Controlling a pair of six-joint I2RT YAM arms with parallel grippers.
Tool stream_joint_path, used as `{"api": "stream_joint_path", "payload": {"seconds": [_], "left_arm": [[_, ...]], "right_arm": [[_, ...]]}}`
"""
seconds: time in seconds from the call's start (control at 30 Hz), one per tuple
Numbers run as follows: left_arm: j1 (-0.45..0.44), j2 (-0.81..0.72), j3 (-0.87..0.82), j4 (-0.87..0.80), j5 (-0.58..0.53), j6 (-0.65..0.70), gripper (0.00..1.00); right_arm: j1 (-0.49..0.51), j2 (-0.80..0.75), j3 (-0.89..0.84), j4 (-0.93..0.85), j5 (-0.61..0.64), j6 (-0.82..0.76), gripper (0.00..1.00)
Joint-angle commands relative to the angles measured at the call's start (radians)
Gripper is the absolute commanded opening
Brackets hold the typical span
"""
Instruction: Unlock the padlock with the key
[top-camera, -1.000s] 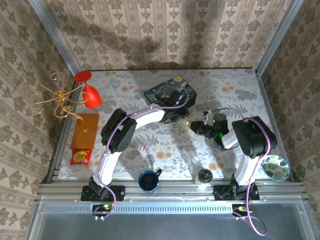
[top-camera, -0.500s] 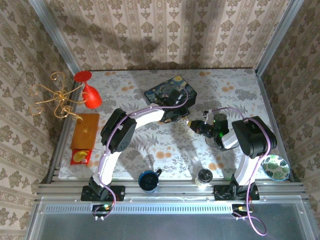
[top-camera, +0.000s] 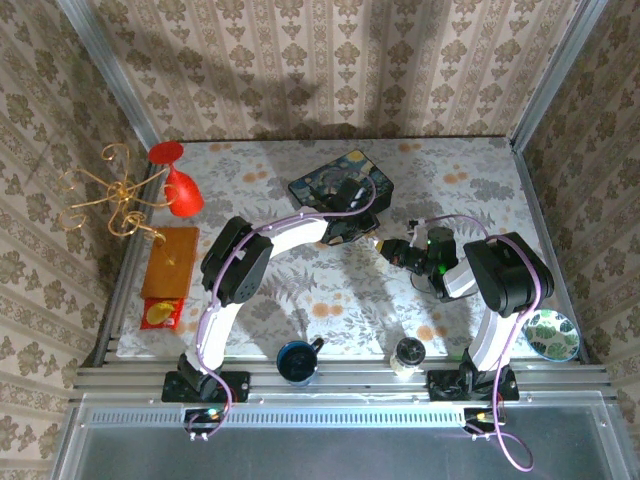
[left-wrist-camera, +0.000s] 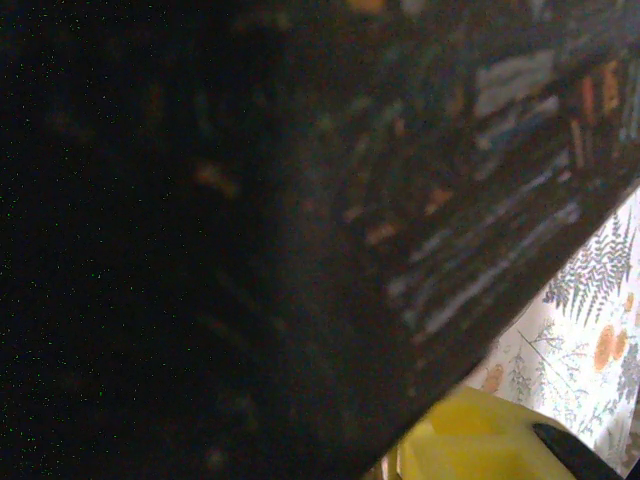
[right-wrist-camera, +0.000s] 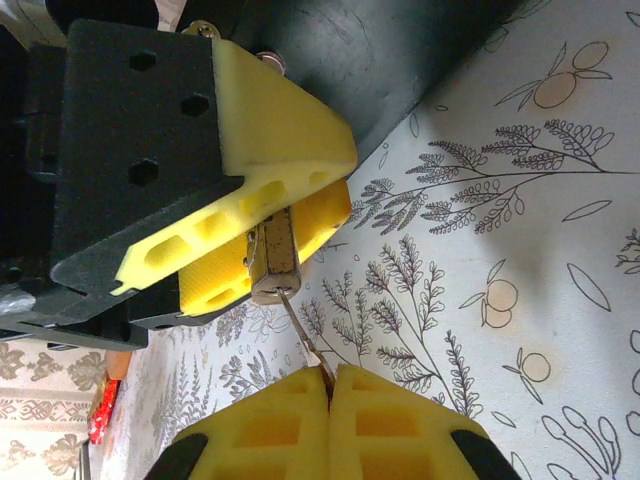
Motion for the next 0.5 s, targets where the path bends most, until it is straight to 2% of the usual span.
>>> {"api": "stream_joint_path", "payload": {"seconds": [0.0, 0.47], "left_arm": [[-0.001, -0.072, -0.005, 0.039, 0.021, -0.017, 0.13], [-0.001, -0.072, -0.007, 0.05, 0.028, -0.023, 0.13]], "right_arm": [[-0.006, -0.012, -0.008, 0.049, 0.026, 0.0, 0.0], [-0.005, -0.018, -0.022, 0.065, 0.026, 0.001, 0.0]]}}
